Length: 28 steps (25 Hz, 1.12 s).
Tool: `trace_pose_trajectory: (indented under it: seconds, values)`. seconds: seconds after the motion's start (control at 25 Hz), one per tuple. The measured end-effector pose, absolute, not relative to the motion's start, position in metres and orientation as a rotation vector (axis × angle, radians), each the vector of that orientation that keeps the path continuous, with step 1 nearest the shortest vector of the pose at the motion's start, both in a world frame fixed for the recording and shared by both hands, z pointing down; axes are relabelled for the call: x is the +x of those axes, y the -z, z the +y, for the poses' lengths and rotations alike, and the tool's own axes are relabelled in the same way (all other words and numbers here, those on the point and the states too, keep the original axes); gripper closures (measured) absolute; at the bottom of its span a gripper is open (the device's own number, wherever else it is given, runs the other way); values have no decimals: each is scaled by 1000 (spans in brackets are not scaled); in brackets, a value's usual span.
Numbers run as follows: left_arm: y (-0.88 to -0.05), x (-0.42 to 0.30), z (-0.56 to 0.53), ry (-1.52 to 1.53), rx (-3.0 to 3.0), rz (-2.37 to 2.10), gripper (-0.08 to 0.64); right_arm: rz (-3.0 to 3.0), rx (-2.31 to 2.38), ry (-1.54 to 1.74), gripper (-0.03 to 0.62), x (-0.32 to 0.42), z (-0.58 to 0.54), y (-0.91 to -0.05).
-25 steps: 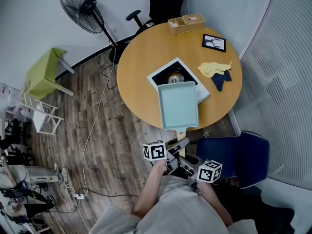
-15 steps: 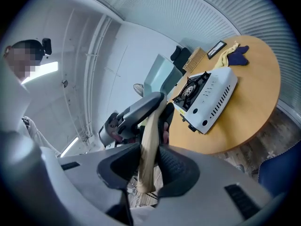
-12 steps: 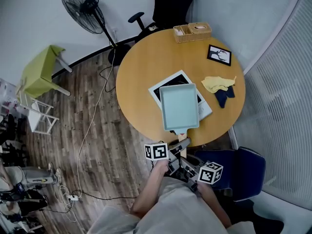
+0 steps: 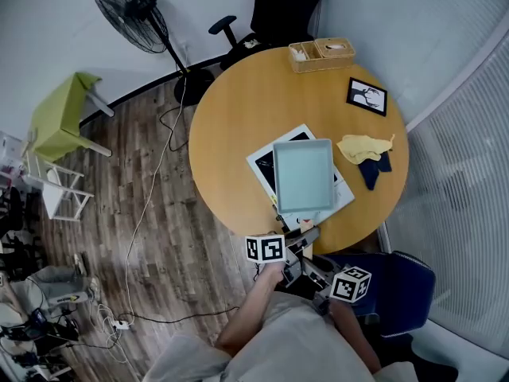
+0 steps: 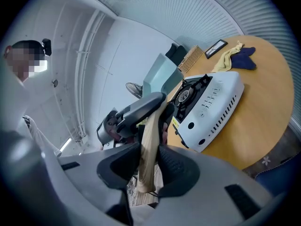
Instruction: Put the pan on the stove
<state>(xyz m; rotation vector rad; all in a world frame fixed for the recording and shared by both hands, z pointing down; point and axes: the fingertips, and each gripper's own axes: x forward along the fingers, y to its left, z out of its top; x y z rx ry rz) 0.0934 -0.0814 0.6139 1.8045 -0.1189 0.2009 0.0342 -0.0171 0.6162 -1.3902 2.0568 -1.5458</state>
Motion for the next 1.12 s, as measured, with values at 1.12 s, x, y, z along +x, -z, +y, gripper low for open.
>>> trace_pose_trajectory:
  seconds: [1.12]
  values:
    - [-647, 134, -117, -59, 1625, -290, 422, 2176, -1237, 1625, 460, 90, -43, -636]
